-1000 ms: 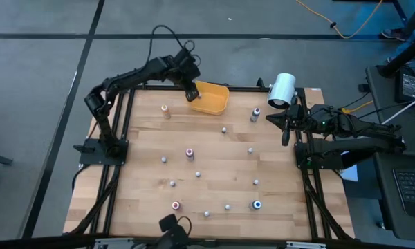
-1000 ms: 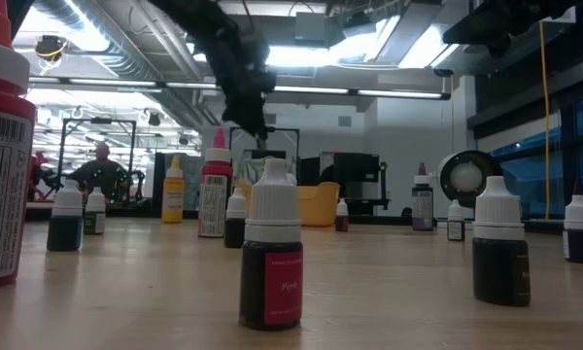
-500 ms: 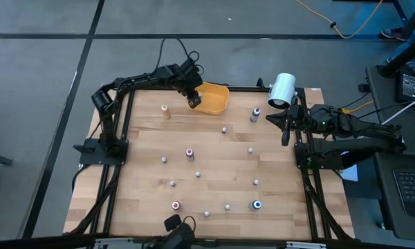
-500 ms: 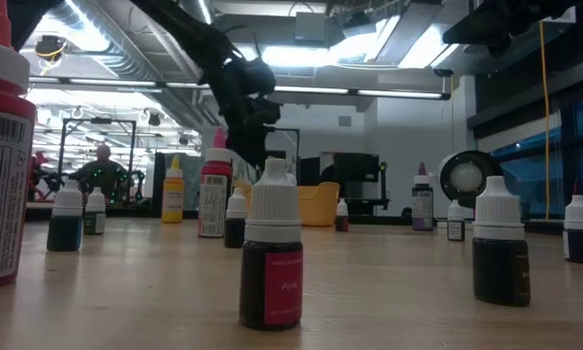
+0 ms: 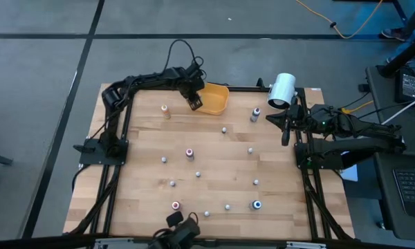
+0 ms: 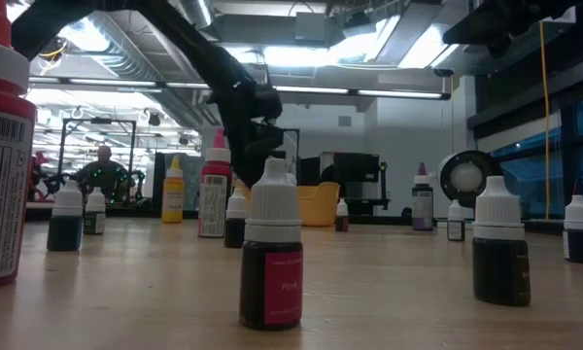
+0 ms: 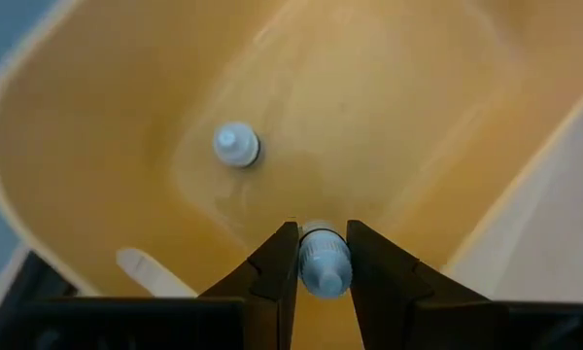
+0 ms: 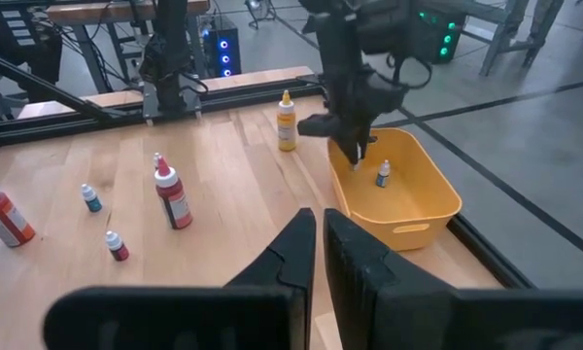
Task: Pick & Place food coloring
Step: Put the small green food coloring bottle into the bin
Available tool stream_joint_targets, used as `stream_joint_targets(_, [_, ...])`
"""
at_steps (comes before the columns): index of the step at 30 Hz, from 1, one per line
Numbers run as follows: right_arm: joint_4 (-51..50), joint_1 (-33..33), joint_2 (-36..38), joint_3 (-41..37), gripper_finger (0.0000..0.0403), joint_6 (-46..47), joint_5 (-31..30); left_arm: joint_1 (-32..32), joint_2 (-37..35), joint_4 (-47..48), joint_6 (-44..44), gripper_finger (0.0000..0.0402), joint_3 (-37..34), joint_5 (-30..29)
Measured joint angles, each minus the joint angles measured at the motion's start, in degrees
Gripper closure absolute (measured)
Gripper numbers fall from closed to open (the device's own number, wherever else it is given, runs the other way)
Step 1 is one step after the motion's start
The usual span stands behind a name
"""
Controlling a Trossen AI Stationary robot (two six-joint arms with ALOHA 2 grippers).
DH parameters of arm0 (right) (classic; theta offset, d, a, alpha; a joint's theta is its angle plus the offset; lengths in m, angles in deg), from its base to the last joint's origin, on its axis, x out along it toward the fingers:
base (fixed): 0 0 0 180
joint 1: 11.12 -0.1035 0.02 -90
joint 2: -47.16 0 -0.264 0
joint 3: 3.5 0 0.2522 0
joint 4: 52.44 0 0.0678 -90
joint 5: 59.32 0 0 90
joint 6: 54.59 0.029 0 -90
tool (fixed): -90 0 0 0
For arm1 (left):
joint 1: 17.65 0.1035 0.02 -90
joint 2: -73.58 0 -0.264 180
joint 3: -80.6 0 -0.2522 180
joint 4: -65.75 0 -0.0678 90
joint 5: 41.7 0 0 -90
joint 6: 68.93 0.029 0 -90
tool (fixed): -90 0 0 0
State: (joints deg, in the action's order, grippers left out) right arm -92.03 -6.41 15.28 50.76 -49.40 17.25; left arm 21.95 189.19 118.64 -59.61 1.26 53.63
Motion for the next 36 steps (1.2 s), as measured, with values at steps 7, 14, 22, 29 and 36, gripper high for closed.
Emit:
stream_joint_targets(7, [-0.02, 0.0, 0.01, 0.0, 0.0373, -0.5, 0.0, -0.1, 2.09, -0.57, 0.0, 0.0327, 0.0, -0.71])
stream_joint_targets(14, [-0.05, 0.0, 0.01, -0.01, 0.0373, -0.37, 0.0, -0.08, 2.55, -1.67, -0.02, 0.0327, -0.02, -1.26])
stream_joint_targets(22, [-0.15, -0.01, 0.0, -0.01, 0.0373, -0.71, 0.02, -0.4, 2.59, -1.6, 0.42, 0.0315, -0.02, -3.08])
stream_joint_targets(29, [-0.23, 0.0, 0.01, -0.01, 0.0373, -0.9, 0.02, -0.91, 2.59, -1.6, 1.31, 0.0288, -0.02, -4.53])
stream_joint_targets(36, [-0.24, 0.0, 0.0, -0.01, 0.0373, -0.93, 0.04, -1.34, 2.48, 1.37, 0.96, 0.0277, 1.86, -4.44])
